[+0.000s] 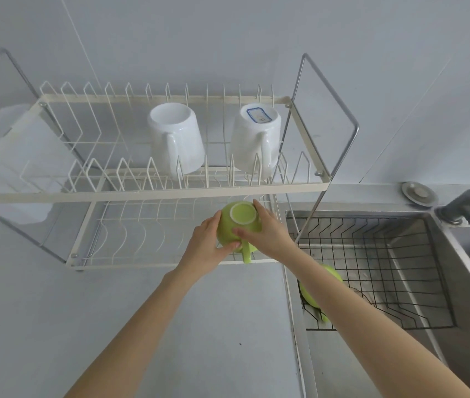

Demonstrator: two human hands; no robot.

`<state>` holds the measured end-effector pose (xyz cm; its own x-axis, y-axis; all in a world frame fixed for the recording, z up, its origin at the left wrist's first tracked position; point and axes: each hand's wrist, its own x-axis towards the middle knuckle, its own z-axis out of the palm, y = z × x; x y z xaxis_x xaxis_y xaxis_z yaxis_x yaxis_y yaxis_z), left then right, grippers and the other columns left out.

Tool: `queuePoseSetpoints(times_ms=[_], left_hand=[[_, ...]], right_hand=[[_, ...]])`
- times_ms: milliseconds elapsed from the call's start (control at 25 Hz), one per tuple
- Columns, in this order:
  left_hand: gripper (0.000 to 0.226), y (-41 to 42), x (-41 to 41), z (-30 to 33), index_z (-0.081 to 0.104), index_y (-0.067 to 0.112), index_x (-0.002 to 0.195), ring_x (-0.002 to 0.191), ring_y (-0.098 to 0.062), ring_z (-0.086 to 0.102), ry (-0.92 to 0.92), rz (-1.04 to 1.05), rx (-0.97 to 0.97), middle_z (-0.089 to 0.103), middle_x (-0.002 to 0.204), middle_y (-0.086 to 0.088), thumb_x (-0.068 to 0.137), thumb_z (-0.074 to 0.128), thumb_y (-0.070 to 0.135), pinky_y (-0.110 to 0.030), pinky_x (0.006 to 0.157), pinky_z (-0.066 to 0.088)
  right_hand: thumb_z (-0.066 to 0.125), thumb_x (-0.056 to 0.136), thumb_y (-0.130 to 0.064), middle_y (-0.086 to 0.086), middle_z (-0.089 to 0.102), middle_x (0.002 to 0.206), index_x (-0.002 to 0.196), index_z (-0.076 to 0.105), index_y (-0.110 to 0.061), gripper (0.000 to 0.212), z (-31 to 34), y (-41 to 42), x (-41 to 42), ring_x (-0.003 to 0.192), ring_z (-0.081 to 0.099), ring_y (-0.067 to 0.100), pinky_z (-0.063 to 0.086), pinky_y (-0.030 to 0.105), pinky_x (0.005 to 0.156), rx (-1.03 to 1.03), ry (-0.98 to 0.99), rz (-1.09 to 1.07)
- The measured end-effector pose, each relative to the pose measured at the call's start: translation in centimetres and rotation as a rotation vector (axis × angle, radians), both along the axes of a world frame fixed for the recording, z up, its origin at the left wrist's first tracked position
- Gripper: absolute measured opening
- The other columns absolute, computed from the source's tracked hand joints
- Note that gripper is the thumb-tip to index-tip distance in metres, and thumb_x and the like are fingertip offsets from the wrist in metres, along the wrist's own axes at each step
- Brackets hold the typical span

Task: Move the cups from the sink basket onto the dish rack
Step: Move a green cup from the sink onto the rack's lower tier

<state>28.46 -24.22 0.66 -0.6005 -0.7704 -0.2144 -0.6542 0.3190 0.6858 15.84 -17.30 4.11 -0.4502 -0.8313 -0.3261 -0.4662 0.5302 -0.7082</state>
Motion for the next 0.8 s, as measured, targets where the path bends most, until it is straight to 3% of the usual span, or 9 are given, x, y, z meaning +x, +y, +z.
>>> queuePoseSetpoints(times_ms=[240, 400, 560, 800], left_hand=[[0.081, 0.7, 0.5, 1.9, 0.007, 0.009, 0.145, 0.142, -0.026, 0.019, -0.083, -0.091, -0.014, 0.015, 0.156, -0.008, 0.086, 0.058, 0.029, -0.036, 0.116, 0.020], [0.071, 1.1, 1.5, 3.0, 0.017, 0.009, 0.143, 0.141, -0.026, 0.023, -0.106, -0.135, -0.070, 0.020, 0.154, -0.009, 0.087, 0.055, 0.027, -0.037, 0.115, 0.023], [0.064, 3.0, 2.5, 4.6, 0.024, 0.009, 0.142, 0.137, -0.024, 0.030, -0.168, -0.212, -0.246, 0.031, 0.150, -0.006, 0.088, 0.052, 0.031, -0.037, 0.112, 0.030], [0.061, 8.5, 3.4, 4.9, 0.022, 0.012, 0.142, 0.140, -0.021, 0.024, -0.284, -0.296, -0.480, 0.030, 0.150, -0.003, 0.090, 0.044, 0.037, -0.039, 0.113, 0.023]], right_hand=[[0.058, 0.086, -0.037, 0.012, 0.013, 0.157, 0.148, 0.008, -0.018, 0.082, 0.0, 0.6, 0.4, 0.144, 0.019, 0.028, 0.023, 0.039, 0.114, 0.018, 0.067, 0.024], [0.056, 0.088, -0.036, 0.010, 0.010, 0.158, 0.148, 0.008, -0.016, 0.079, 0.5, 2.2, 0.5, 0.144, 0.019, 0.027, 0.023, 0.038, 0.114, 0.005, 0.111, 0.058], [0.054, 0.090, -0.034, 0.008, 0.013, 0.158, 0.148, 0.010, -0.014, 0.076, 1.6, 5.0, 1.1, 0.144, 0.021, 0.025, 0.022, 0.037, 0.115, -0.021, 0.172, 0.097], [0.053, 0.091, -0.031, 0.007, 0.017, 0.158, 0.148, 0.013, -0.014, 0.071, 1.1, 11.2, 2.5, 0.146, 0.014, 0.022, 0.018, 0.036, 0.119, -0.045, 0.269, 0.177]])
